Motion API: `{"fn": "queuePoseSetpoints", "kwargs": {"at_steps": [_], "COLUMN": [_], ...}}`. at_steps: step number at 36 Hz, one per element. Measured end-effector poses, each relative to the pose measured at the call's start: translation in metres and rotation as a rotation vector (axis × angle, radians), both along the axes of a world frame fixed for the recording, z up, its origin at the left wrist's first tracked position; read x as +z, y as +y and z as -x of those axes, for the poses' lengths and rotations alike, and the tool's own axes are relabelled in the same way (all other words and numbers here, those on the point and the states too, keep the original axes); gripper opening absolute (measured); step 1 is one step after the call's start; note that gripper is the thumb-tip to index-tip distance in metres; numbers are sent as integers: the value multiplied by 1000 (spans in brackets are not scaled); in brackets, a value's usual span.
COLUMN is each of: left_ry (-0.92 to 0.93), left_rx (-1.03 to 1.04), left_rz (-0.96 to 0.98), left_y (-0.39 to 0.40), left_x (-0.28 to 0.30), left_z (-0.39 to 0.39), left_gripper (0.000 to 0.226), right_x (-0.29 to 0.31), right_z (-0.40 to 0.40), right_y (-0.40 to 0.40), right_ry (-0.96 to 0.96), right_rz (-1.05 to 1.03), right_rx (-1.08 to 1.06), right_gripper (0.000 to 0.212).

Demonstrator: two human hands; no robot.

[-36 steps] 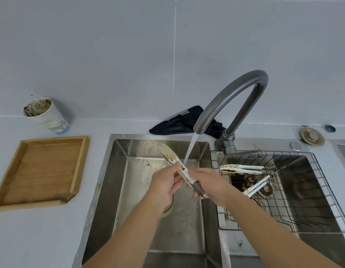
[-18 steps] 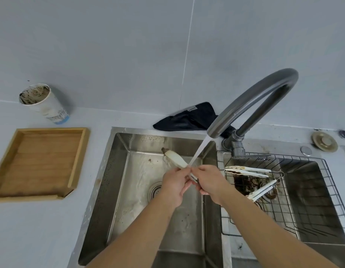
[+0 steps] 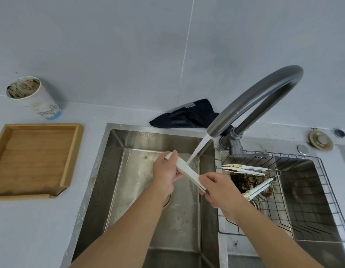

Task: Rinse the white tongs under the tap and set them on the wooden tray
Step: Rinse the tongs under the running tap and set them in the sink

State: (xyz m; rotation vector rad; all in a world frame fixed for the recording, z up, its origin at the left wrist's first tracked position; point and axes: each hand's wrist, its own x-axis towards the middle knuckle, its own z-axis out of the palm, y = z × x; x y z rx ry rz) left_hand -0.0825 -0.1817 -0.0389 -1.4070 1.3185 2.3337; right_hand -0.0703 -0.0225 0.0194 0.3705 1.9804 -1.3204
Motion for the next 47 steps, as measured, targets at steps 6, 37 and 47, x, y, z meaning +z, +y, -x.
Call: {"fn": "queuePoseSetpoints", "kwargs": {"at_steps": [6,37,47], "left_ry": [47,66,100], "left_rx": [-60,-56,-26], "left_rz": [-76,7,-156], "left_y": [2,1,9], "left_x": [2,16,20], "left_z": [-2,1,1], "left_gripper": [37,13,23], "right_x": [2,26,19], "right_z": [2,-27,-19], "right_y": [-1,10,16], "right_ry": [-3,675,387], "right_rz": [-24,-485,-254], "right_rx": [-19,513,305], "right_gripper": [24,41,23]}}
